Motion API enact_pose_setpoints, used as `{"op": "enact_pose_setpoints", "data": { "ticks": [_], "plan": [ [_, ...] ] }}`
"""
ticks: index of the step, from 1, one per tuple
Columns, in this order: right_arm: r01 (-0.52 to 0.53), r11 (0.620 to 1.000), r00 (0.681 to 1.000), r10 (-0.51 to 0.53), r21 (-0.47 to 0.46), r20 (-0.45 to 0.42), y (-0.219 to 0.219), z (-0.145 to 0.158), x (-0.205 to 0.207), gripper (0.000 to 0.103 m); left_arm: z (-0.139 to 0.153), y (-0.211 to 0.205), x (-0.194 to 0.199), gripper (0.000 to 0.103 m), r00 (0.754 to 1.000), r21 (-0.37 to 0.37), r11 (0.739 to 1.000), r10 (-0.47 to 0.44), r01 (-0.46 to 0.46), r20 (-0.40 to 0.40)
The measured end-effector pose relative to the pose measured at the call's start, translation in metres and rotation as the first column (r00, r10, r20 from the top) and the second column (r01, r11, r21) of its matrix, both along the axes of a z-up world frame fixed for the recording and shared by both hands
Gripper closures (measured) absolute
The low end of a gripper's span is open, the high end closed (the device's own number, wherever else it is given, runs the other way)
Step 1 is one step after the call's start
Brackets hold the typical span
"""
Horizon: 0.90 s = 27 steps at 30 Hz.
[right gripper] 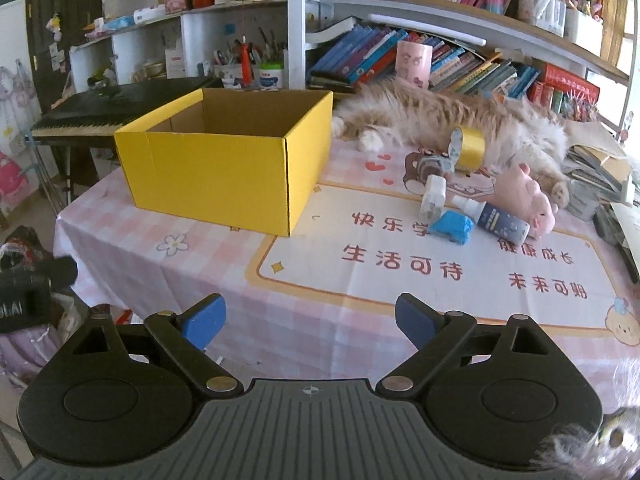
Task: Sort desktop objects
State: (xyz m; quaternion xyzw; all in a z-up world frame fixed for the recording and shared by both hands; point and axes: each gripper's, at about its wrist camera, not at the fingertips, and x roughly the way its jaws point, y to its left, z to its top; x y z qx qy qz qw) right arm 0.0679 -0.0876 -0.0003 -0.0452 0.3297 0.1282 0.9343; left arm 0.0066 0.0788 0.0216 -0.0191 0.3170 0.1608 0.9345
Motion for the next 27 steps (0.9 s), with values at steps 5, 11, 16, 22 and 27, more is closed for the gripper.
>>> {"op": "enact_pose_setpoints", "data": {
  "ticks": [5,11,16,22,27],
  "plan": [
    [-0.003,1.000,1.000,0.003,-0.007,0.013,-0.001,0.003,-0.009,0.009,-0.001,-0.003,-0.003,0.001,1.000,-0.020,0.999,-0.028,0.028,-0.002],
    [0.017,1.000,1.000,-0.017,-0.022,-0.005,-0.007,0.000,-0.019,0.009,-0.007,-0.013,-0.002,0.001,0.995,-0.030,0.995,-0.091,0.090,-0.031],
    [0.051,0.998,0.999,-0.052,-0.024,-0.013,-0.013,0.000,-0.023,0.009,-0.007,-0.022,0.002,0.001,0.989,-0.026,0.989,-0.146,0.145,-0.028],
    [0.108,0.994,0.994,-0.108,-0.034,-0.017,-0.025,-0.003,-0.024,0.009,-0.010,-0.034,0.014,0.001,0.977,-0.030,0.978,-0.210,0.209,-0.040],
    [0.167,0.985,0.985,-0.168,-0.032,-0.027,-0.038,-0.005,-0.020,0.008,-0.011,-0.048,0.020,0.001,0.964,-0.013,0.965,-0.263,0.263,-0.047]
  ]
}}
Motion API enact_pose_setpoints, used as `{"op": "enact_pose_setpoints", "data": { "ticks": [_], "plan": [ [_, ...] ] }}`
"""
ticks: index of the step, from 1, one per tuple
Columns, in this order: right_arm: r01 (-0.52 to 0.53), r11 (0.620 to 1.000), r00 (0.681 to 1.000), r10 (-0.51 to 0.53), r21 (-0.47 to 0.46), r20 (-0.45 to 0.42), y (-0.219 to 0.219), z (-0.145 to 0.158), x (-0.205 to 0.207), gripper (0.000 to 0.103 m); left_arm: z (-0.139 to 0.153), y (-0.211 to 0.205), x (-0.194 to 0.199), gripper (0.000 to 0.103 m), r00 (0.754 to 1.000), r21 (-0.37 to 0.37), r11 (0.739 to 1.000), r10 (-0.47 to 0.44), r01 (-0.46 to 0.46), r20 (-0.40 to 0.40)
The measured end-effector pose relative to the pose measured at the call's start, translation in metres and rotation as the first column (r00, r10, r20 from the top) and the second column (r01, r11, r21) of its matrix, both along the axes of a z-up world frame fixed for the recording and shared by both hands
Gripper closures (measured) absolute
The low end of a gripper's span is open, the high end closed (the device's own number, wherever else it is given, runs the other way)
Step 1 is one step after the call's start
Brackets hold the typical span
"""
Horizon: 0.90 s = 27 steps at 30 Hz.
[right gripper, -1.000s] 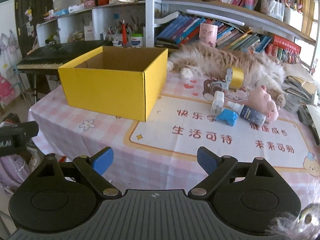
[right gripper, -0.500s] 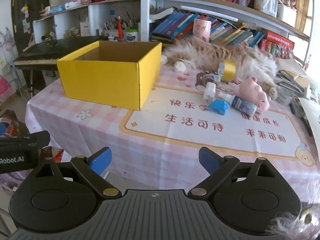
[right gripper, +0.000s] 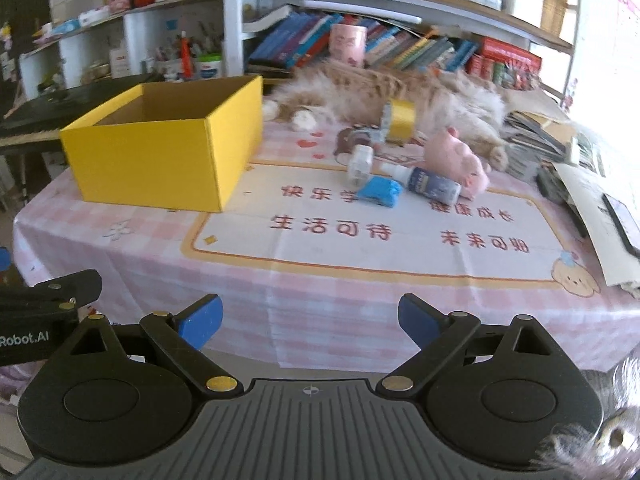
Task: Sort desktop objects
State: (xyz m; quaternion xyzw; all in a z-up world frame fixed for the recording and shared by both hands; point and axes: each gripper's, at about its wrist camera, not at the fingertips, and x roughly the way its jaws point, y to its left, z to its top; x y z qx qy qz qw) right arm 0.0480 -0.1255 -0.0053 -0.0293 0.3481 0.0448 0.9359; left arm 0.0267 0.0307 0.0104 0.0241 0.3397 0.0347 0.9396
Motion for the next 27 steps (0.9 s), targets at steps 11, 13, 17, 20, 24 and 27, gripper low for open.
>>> {"op": "enact_pose_setpoints", "data": {
  "ticks": [11,13,17,20,24,27],
  "plan": [
    [0.034,0.999,0.998,-0.035,-0.008,-0.049,-0.015,-0.005,0.003,0.008,-0.002,-0.012,0.009,0.001,0.999,-0.015,0.999,-0.050,0.049,-0.018],
    [0.033,0.999,0.997,-0.033,-0.001,-0.069,-0.018,-0.006,0.003,0.007,-0.003,-0.014,0.011,0.001,0.998,-0.019,0.998,-0.059,0.058,-0.023],
    [0.069,0.998,0.994,-0.068,0.007,-0.087,-0.028,-0.008,0.004,0.007,-0.004,-0.021,0.014,0.001,0.997,-0.024,0.997,-0.077,0.076,-0.028],
    [0.084,0.996,0.992,-0.084,-0.001,-0.091,-0.033,-0.009,0.005,0.007,-0.005,-0.027,0.019,0.001,0.996,-0.028,0.996,-0.086,0.085,-0.031],
    [0.095,0.995,0.992,-0.095,-0.011,-0.088,-0.040,-0.009,0.007,0.007,-0.005,-0.034,0.027,0.001,0.994,-0.038,0.994,-0.106,0.104,-0.034],
    [0.109,0.994,0.990,-0.110,-0.016,-0.085,-0.047,-0.008,0.010,0.007,-0.006,-0.042,0.032,0.001,0.992,-0.037,0.992,-0.123,0.121,-0.035]
  ]
}}
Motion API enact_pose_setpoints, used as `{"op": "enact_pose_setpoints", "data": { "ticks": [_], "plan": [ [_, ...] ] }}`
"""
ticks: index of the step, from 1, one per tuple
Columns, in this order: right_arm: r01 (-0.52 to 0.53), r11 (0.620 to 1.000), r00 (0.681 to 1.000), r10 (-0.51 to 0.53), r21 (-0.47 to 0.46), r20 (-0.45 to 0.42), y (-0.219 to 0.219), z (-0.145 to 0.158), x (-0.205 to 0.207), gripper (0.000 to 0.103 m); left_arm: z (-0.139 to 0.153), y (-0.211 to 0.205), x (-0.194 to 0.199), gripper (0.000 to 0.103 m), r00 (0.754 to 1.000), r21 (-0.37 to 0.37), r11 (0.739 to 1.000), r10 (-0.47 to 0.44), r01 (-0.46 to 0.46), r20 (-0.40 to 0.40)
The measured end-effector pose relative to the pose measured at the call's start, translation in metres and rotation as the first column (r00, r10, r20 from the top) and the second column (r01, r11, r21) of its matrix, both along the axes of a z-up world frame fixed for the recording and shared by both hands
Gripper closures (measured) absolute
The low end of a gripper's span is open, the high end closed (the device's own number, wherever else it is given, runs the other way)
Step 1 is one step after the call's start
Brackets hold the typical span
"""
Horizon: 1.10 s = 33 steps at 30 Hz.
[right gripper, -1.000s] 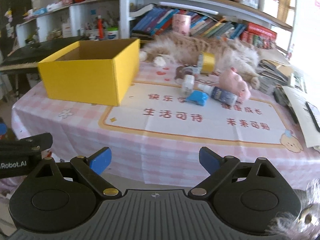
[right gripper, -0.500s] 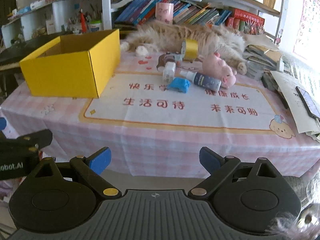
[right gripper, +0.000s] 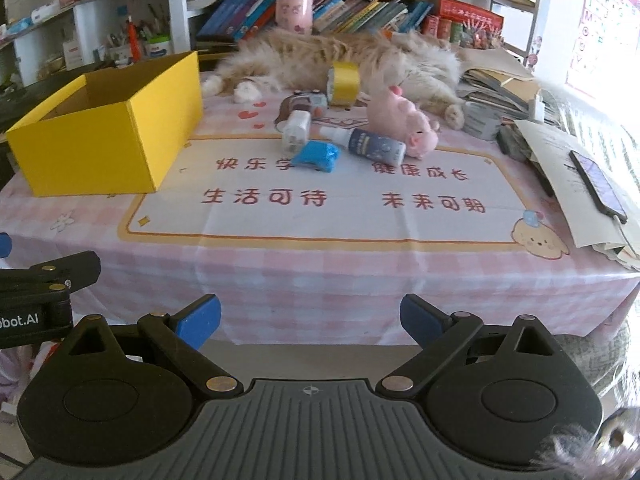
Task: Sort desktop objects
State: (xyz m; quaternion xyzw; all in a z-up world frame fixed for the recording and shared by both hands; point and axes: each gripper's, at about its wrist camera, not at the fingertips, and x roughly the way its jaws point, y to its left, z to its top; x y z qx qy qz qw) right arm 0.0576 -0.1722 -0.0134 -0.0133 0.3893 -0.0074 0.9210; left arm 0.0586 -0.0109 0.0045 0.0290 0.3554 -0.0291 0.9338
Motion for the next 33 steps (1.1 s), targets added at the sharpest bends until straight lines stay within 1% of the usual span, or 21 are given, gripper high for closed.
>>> {"op": "enact_pose_setpoints", "data": {
  "ticks": [10,19,24,33],
  "plan": [
    [0.065,0.998,0.998,-0.065,-0.007,-0.003,-0.029,-0.002,0.013,0.007,-0.005,-0.032,0.026,0.001,0.998,0.004,0.998,-0.063,0.063,-0.016],
    [0.096,0.995,0.995,-0.096,-0.001,-0.037,-0.058,-0.008,0.045,0.007,-0.010,-0.064,0.059,0.001,0.993,0.016,0.994,-0.111,0.112,-0.037],
    [0.084,0.996,0.995,-0.085,-0.008,-0.050,-0.072,-0.009,0.069,0.007,-0.012,-0.076,0.084,0.001,0.994,0.011,0.995,-0.100,0.101,-0.047],
    [0.064,0.998,0.997,-0.064,0.013,-0.048,-0.102,-0.005,0.116,0.007,-0.009,-0.104,0.123,0.001,0.996,0.024,0.996,-0.082,0.083,-0.042]
  ]
}}
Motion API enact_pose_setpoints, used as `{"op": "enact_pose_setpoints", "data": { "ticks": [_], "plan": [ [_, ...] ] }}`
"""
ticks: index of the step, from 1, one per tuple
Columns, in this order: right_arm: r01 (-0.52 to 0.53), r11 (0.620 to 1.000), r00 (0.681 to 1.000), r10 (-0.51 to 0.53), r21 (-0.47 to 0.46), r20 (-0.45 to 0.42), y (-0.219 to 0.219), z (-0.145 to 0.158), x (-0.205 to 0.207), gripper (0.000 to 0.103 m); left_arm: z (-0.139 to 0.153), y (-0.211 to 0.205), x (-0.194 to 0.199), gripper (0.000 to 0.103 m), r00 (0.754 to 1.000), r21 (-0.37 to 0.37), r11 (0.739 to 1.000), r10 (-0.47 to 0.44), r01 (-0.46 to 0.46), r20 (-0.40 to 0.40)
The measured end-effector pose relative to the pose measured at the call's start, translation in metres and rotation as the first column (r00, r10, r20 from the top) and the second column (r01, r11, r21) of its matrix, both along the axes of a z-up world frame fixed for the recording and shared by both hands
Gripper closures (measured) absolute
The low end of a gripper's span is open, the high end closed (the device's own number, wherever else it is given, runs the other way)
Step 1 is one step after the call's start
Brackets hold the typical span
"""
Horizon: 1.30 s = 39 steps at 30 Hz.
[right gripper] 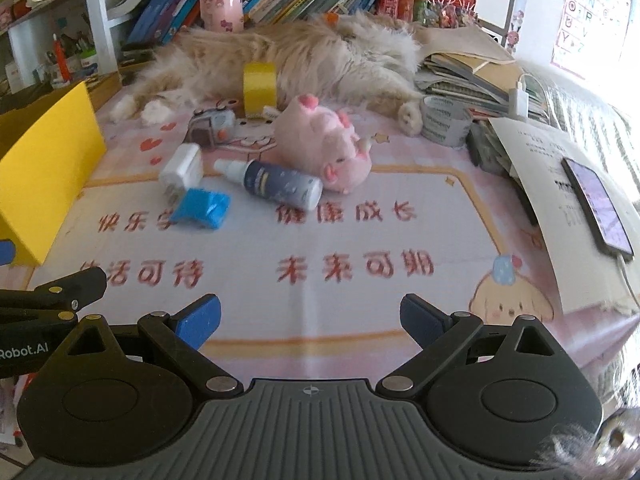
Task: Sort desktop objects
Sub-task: 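Reach toward the items with both tools, lowering over the blue packet and spray bottle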
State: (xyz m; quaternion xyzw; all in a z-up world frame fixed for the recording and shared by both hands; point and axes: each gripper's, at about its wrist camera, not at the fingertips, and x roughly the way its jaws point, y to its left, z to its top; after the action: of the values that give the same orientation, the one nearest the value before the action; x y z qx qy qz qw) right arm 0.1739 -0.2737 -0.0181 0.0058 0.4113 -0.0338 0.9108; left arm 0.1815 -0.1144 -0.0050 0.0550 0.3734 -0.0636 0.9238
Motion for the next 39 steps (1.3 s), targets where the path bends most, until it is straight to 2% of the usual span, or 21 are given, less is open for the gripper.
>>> {"op": "enact_pose_setpoints", "data": {
  "ticks": [10,15,18,21,23,25,27,29,32,39],
  "plan": [
    [-0.081,0.996,0.997,0.081,0.020,0.011,-0.028,0.001,0.047,0.010,-0.003,-0.022,0.039,0.002,0.996,-0.005,0.997,0.082,-0.082,-0.021],
    [-0.117,0.993,0.993,0.117,0.029,0.022,-0.037,0.000,0.071,0.015,-0.015,-0.031,0.059,0.003,0.992,-0.007,0.996,0.088,-0.089,-0.085],
    [-0.128,0.991,0.992,0.128,0.032,0.018,-0.044,-0.002,0.081,0.018,-0.025,-0.039,0.070,0.010,0.991,-0.003,0.998,0.066,-0.067,-0.118],
    [-0.160,0.985,0.987,0.159,0.064,0.021,-0.051,-0.002,0.090,0.028,-0.033,-0.049,0.080,0.022,0.990,0.002,0.999,0.042,-0.042,-0.136],
    [-0.191,0.979,0.982,0.189,0.078,0.024,-0.051,-0.002,0.094,0.042,-0.037,-0.054,0.084,0.031,0.990,-0.006,1.000,0.023,-0.024,-0.140],
    [-0.226,0.970,0.974,0.225,0.093,0.022,-0.051,-0.002,0.098,0.058,-0.041,-0.059,0.088,0.034,0.990,-0.005,1.000,0.006,-0.007,-0.142],
    [-0.256,0.961,0.967,0.256,0.105,0.018,-0.050,-0.003,0.102,0.065,-0.044,-0.062,0.093,0.039,0.989,-0.002,1.000,0.004,-0.005,-0.145],
    [-0.283,0.953,0.959,0.283,0.112,0.019,-0.049,-0.003,0.105,0.068,-0.046,-0.063,0.098,0.043,0.989,-0.008,1.000,0.008,-0.009,-0.150],
    [-0.310,0.946,0.951,0.310,0.099,0.021,-0.045,-0.003,0.109,0.068,-0.051,-0.063,0.104,0.047,0.987,-0.019,1.000,0.012,-0.015,-0.162],
    [-0.360,0.925,0.932,0.363,0.120,-0.010,-0.039,-0.010,0.127,0.068,-0.054,-0.064,0.109,0.050,0.986,-0.026,1.000,0.008,-0.012,-0.164]
  ]
}}
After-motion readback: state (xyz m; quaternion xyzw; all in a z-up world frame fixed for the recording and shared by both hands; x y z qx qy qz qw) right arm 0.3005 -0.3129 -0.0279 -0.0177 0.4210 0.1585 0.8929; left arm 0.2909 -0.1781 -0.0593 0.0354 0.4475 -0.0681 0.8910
